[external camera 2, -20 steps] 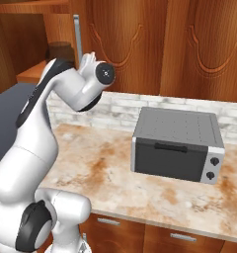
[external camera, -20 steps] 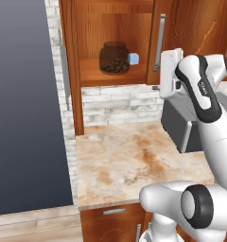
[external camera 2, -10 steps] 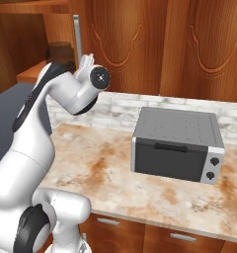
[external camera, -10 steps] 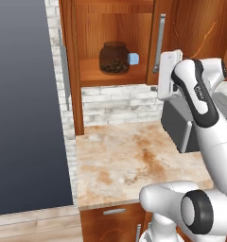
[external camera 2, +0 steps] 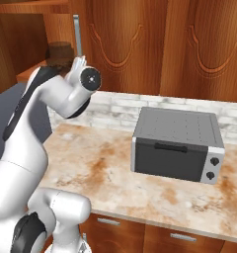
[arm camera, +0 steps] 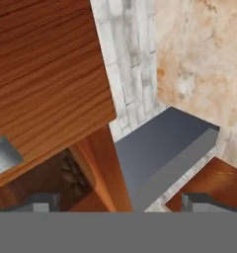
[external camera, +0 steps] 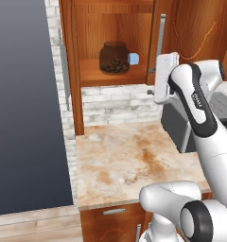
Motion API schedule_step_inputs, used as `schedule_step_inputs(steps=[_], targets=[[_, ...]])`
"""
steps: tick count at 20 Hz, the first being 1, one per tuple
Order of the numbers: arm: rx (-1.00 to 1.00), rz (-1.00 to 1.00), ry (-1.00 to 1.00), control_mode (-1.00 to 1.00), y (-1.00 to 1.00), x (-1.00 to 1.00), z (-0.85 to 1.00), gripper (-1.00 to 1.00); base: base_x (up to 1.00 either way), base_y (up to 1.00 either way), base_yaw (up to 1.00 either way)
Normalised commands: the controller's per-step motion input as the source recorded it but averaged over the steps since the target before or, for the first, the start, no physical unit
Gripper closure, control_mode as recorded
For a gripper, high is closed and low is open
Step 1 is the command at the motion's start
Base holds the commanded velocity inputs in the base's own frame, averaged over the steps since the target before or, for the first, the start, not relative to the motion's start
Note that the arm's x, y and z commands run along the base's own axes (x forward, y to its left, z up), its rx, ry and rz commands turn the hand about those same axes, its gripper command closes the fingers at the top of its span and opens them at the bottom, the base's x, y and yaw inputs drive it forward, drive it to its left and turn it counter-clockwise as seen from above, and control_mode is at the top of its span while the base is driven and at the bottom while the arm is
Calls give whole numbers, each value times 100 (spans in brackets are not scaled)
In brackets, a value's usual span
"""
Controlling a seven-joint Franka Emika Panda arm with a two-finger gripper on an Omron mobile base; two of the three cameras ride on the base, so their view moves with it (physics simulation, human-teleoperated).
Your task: Pick the jar and candle from the dining table and place them in the open cabinet. Close the cabinet after placing the objects.
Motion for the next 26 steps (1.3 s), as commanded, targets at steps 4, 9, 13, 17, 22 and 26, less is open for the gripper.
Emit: schedule_step_inputs(steps=[4,9,13,17,22,26], targets=[[0,0,-3,-100,25,-38,6,-100,0,0,0],[1,0,-1,-100,21,-38,15,-100,0,0,0],[1,0,0,-100,18,-37,18,-100,0,0,0],[1,0,-1,-100,14,-42,15,-100,0,0,0],[0,6,-11,-100,13,-42,10,-100,0,0,0],[0,7,-5,-100,11,-43,10,-100,0,0,0]])
